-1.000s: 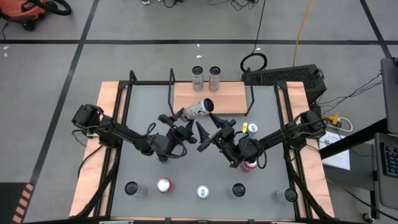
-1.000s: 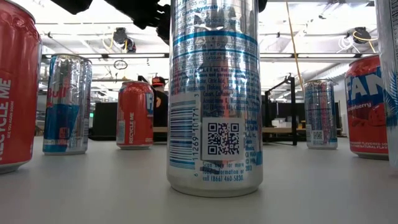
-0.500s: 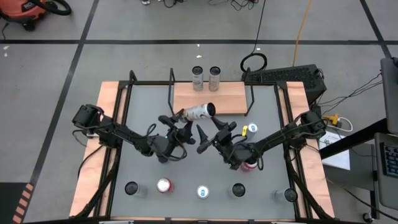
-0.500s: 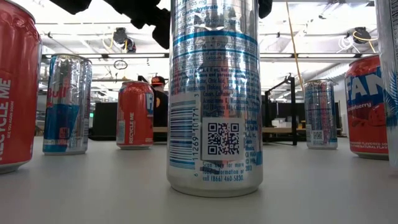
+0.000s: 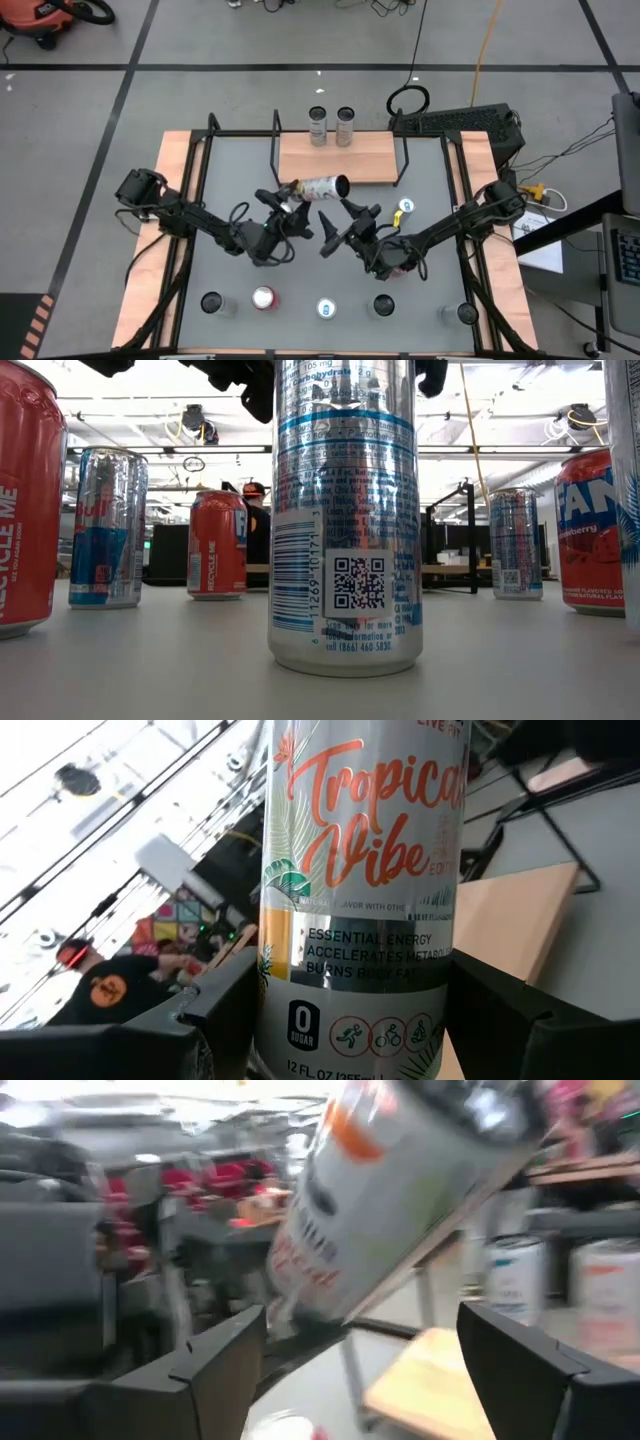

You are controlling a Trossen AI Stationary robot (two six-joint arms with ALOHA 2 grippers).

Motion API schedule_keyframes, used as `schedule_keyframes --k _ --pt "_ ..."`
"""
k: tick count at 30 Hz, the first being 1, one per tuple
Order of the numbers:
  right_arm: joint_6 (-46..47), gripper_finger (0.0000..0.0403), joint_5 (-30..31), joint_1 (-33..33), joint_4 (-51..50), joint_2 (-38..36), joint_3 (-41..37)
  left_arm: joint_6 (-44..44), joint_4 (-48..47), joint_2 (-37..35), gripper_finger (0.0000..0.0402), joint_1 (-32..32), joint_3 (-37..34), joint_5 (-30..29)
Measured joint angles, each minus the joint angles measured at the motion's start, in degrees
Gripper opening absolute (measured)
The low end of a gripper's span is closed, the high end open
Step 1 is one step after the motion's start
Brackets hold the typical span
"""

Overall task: Place canned beverage on shelf
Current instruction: Put the top white yellow soda can aligned with the other white yellow soda can on the shelf

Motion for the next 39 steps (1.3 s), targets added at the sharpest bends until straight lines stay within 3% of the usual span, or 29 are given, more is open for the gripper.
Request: schedule_keyframes --k 5,9,21,29,39 --pt "0.31 0.0293 -4.09 -0.02 17.53 -0.09 -5.89 3.80 0.19 0.00 0.0255 -0.27 0.00 -0.10" --pt "-4.95 0.0293 -10.03 -0.17 31.96 0.02 -9.83 5.73 0.26 0.00 0.0255 -0.08 0.00 0.62" --pt "-5.66 0.0293 -13.80 -3.16 31.89 -0.76 -8.77 5.20 -0.01 -0.02 0.0255 0.29 0.00 2.82" --pt "-13.03 0.0291 -13.39 -3.49 31.84 -0.76 -6.09 4.23 -1.19 -0.02 0.0255 0.25 0.00 2.54" --pt "-14.17 0.0222 -11.03 -4.46 31.53 -0.76 -6.05 3.80 -1.81 -0.02 0.0255 0.31 0.00 2.05"
